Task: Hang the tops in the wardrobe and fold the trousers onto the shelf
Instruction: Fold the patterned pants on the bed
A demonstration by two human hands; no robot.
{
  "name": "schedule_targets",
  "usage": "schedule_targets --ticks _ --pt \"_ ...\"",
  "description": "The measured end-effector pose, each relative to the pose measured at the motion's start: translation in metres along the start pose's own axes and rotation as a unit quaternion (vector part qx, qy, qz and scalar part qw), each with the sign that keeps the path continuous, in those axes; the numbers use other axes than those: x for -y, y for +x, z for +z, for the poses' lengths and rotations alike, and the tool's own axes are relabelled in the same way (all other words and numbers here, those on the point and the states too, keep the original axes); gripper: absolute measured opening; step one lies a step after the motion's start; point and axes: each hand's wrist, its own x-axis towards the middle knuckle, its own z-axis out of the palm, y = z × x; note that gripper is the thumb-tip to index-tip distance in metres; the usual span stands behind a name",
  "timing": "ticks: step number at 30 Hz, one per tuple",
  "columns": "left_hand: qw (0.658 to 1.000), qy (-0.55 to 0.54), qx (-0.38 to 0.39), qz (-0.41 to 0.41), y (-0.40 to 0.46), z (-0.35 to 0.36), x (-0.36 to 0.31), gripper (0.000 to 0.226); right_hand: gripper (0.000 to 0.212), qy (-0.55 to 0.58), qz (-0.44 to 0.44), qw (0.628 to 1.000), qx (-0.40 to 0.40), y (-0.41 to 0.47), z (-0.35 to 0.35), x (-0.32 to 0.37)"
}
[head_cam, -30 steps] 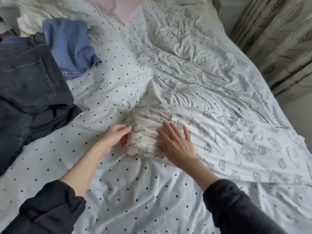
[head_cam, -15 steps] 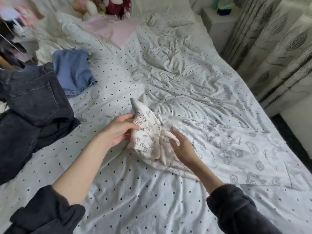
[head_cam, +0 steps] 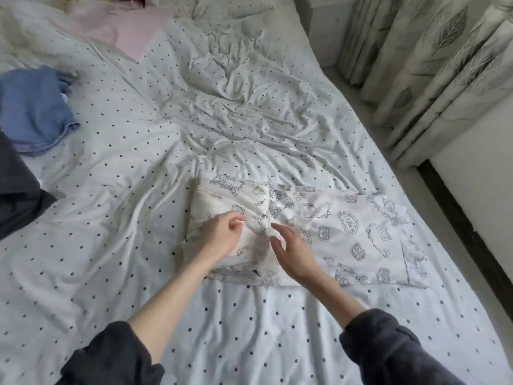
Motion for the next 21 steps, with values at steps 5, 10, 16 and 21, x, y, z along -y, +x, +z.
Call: schedule_targets --ticks 5,10,16,21 --pt "0.982 -0.057 -0.132 -0.123 0.021 -0.055 0.035 0.033 0.040 -0.123 -0.181 0.975 -0.032 0.010 0.024 0.007" --pt "0.957 -0.185 -0.005 -0.224 0.027 -0.060 0.048 0.027 0.031 -0.159 -0.246 0.956 0.002 0.022 0.040 0.004" --pt "0.969 -0.191 0.027 -0.157 0.004 -0.078 -0.010 0.022 0.029 0.106 -0.049 0.992 0.040 0.021 0.012 0.004" --pt "0.976 -0.188 0.091 -0.064 -0.009 -0.031 -0.085 0.021 0.027 0.391 0.172 0.904 -0.006 0.015 -0.049 -0.022"
